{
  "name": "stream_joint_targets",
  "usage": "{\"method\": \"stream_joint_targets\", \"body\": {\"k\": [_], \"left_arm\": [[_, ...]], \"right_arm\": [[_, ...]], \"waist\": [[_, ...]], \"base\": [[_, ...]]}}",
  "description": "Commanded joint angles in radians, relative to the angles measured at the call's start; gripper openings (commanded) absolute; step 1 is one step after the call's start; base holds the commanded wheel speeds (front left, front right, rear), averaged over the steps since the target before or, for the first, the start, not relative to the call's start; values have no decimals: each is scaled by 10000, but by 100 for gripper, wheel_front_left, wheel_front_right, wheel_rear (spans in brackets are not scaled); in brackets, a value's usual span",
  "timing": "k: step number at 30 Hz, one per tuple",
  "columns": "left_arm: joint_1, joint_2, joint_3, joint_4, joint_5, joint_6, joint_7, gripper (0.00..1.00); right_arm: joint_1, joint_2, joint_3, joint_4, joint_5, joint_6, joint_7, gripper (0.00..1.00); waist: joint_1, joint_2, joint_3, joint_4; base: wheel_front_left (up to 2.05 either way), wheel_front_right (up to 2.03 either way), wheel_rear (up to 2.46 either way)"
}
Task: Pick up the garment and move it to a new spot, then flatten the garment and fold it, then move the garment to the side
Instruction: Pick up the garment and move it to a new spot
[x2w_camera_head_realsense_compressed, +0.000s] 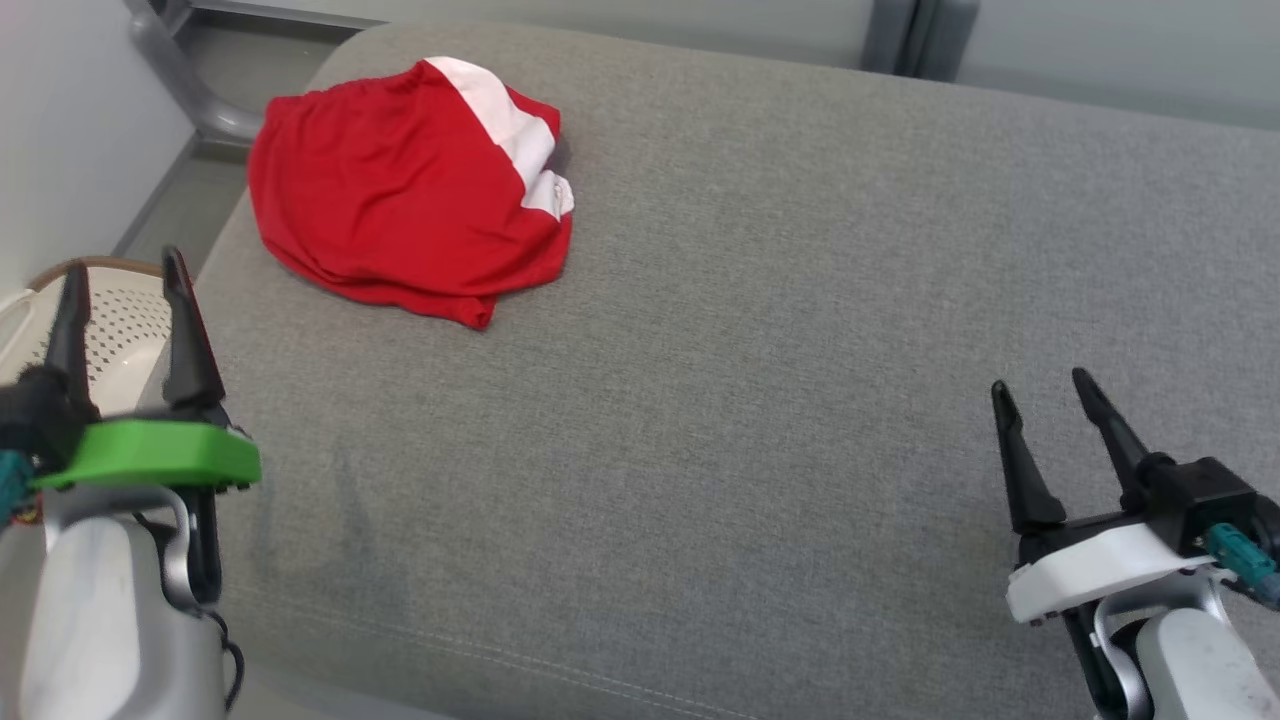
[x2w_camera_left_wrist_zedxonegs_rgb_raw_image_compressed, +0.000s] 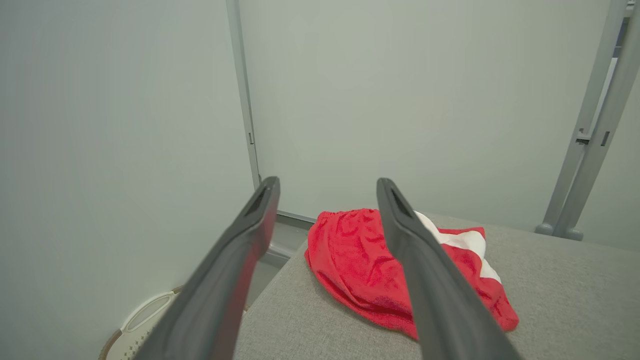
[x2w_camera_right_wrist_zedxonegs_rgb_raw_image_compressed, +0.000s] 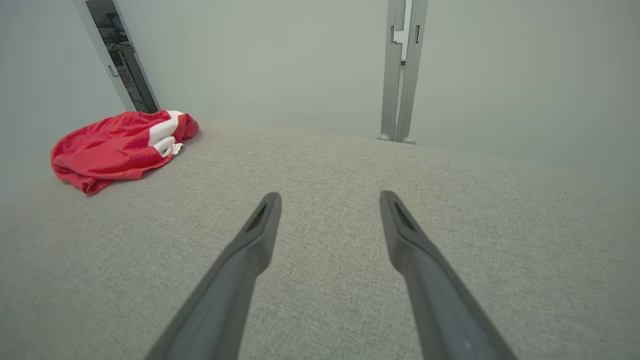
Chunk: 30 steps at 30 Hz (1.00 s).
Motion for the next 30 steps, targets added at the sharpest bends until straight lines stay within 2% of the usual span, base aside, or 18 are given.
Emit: {"method": "stream_joint_targets", "body": {"k": [1,9,14,19,25,29,30], "left_arm": [[-620,219,30,129,-82,-60,0,100],[-3603,1116,69,1175,-266,-153,2,100],[-5269,1753,-42,2708,-576,-215,36,100],[-6387,2195,-381,4386,-1048,-229,385,100],[-6986,2492,-1354,5853,-2137,-226,1460,100],[-7083,2630,-2028,6529,-3029,-226,2704,100],[-7087,2704,-2382,6886,-3411,-227,3484,100]], "right_arm": [[-201,-141,-164,-210,-124,-13,81,100],[-410,-527,-1462,-1480,-382,-11,334,100],[-345,-550,-2187,-2326,-453,-11,535,100],[-266,-500,-2393,-2853,-495,-11,655,100],[-266,-516,-2480,-3130,-525,-11,744,100],[-290,-493,-2494,-3237,-606,-11,838,100],[-323,-484,-2461,-3281,-633,-11,884,100]], "waist": [[0,0,1230,-1102],[0,0,3111,-2331],[0,0,4044,-2765],[0,0,4527,-2988],[0,0,4735,-3029],[0,0,4775,-3016],[0,0,4770,-3024]], "base": [[0,0,0],[0,0,0],[0,0,0],[0,0,0],[0,0,0],[0,0,0],[0,0,0]]}}
